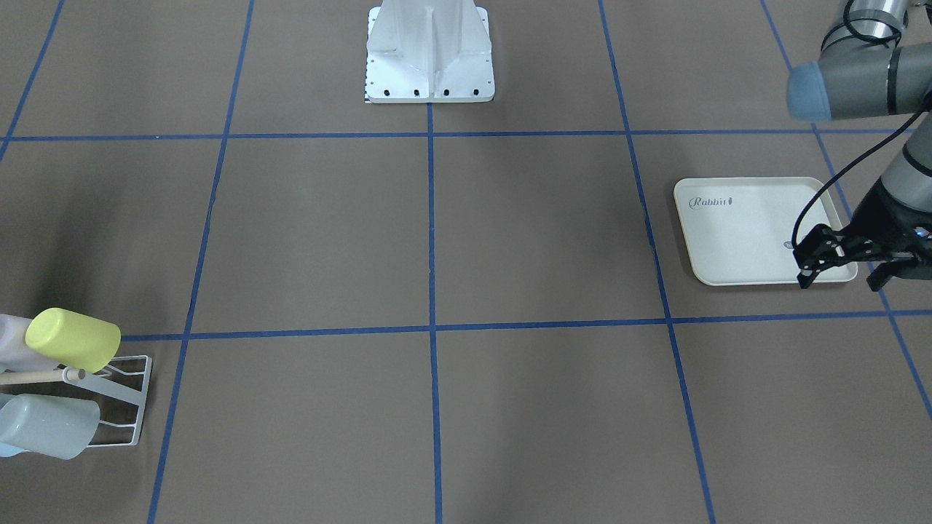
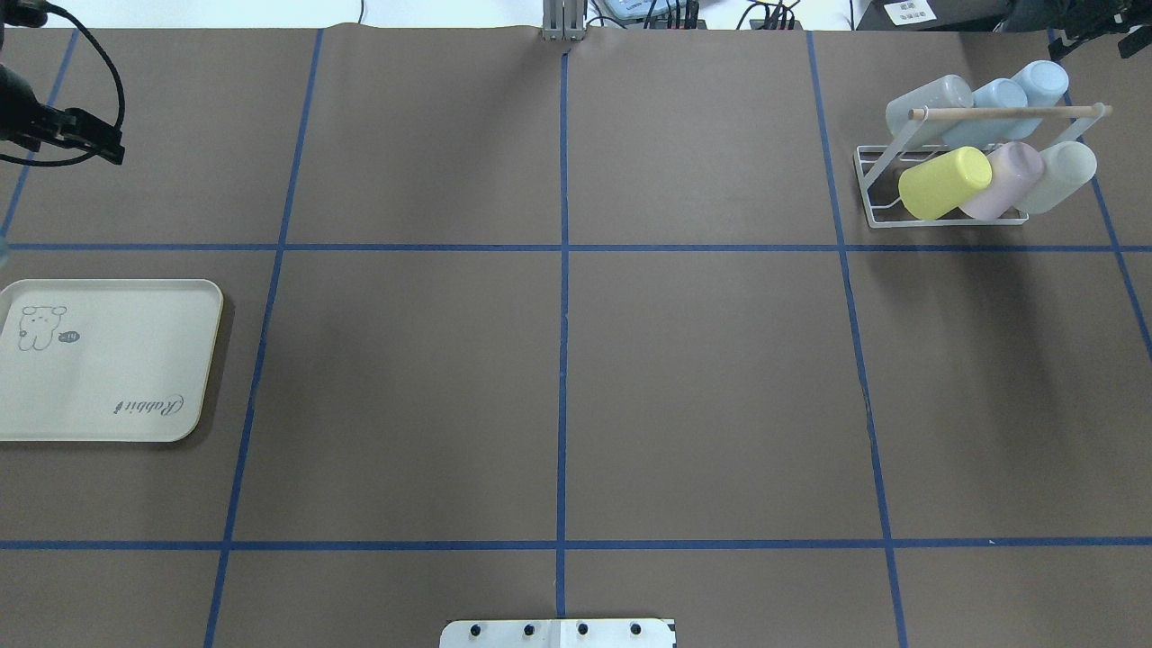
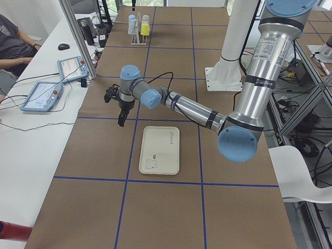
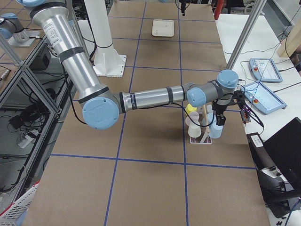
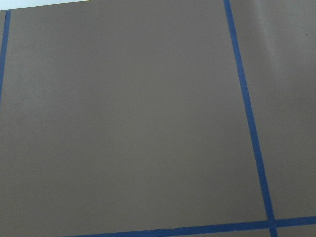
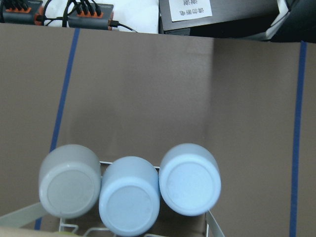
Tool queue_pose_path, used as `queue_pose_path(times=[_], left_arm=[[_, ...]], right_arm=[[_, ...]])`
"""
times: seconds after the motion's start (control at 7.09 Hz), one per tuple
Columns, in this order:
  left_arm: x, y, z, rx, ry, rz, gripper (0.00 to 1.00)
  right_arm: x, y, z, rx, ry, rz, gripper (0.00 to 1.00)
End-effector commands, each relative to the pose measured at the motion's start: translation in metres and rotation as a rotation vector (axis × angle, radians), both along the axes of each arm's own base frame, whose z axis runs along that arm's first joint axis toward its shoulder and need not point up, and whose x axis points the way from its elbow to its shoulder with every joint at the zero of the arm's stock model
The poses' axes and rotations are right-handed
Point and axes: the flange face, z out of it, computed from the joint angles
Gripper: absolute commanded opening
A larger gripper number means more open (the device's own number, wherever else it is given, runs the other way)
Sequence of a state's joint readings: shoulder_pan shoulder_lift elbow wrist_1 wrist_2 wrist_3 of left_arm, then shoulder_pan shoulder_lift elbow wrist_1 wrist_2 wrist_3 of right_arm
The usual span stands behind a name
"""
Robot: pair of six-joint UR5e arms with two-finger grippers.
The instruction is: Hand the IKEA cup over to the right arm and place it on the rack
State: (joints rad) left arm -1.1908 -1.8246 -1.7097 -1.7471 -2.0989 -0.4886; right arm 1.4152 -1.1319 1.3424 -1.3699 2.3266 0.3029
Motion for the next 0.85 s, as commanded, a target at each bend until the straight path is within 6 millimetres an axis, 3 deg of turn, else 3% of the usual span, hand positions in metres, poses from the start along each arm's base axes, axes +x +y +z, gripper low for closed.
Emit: queue_pose_path(times=[0.0, 0.14, 0.42, 0.56, 0.71], left_arm=[[-0.070, 0.002, 0.034, -0.060, 0.051, 0.073, 1.00], [-0.109, 0.023, 0.082, -0.088, 0.054, 0.095, 1.00], [-0.157, 0.024, 0.138, -0.191, 0.083, 0.044, 1.00], [-0.167, 0.026, 0.159, -0.237, 0.145, 0.033, 1.00], [-0.167, 0.027, 0.163, -0.248, 0.152, 0.034, 1.00]], right_arm=[[0.012, 0.059, 0.004, -0.035, 0.052, 0.020, 0.98], [0.016, 0.086, 0.011, -0.069, 0.046, 0.015, 0.98], [0.033, 0.115, 0.029, -0.150, 0.002, 0.023, 0.99], [0.037, 0.121, 0.037, -0.165, 0.003, 0.029, 0.99], [0.038, 0.127, 0.046, -0.183, 0.003, 0.031, 0.99]])
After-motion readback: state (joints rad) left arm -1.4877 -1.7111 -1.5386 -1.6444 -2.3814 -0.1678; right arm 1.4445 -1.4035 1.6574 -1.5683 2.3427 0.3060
